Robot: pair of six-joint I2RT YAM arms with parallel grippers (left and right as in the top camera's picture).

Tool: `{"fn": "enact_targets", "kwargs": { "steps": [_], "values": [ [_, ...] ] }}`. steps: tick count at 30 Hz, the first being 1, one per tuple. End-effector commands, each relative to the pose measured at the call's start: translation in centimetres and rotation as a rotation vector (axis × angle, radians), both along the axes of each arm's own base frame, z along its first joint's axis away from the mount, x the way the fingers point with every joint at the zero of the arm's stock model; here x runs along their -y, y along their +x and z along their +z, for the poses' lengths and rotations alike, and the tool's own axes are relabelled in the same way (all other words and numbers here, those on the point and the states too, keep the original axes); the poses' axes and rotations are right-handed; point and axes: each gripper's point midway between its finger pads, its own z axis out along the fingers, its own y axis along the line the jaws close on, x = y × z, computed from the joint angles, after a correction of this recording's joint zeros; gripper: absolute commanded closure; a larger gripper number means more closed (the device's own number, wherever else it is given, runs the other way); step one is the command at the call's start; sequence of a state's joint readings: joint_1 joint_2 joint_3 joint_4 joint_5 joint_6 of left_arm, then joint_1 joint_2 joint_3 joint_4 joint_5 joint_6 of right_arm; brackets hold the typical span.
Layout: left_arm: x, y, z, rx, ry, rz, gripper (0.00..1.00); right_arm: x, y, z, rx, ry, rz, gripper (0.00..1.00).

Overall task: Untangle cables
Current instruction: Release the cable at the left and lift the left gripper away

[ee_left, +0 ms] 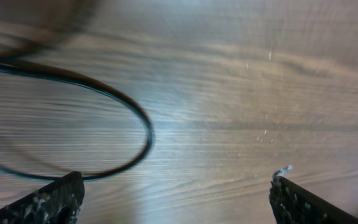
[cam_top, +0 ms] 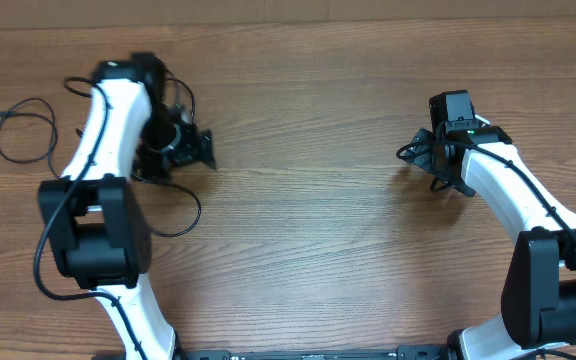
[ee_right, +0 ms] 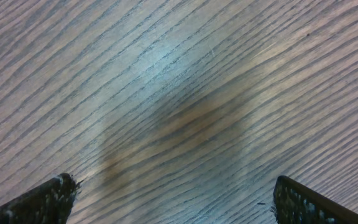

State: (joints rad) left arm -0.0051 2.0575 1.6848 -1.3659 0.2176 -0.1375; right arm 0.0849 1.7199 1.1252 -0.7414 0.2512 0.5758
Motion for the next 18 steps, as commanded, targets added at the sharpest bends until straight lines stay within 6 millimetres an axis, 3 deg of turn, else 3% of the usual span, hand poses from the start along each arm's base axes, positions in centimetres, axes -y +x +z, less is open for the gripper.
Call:
{"fn": "enact_targets", "kwargs": {
  "steps": [1,6,12,18],
  "values": [
    [2.2,-1.3,-0.4,-0.004,-0.018,-0.07,0.06,0.4,0.0,0.0,0.003,-0.013,-0.006,0.0],
    [3.2,-3.1,-2.5,-0.044,0.076,-0.113,0.19,0.4,0.0,0.0,0.004,-0.013,-0.006,0.0],
    [4.0,-5.8,-4.3,0.051,0.192,-0.158,0.19,0.4,0.0,0.0,0.004,-0.013,-0.006,0.0],
    [3.8,-8.4,-3.9,0.191,0.162,-0.15,0.1,0.4,0.0,0.0,0.004,-0.013,-0.006,0.0]
  ]
}}
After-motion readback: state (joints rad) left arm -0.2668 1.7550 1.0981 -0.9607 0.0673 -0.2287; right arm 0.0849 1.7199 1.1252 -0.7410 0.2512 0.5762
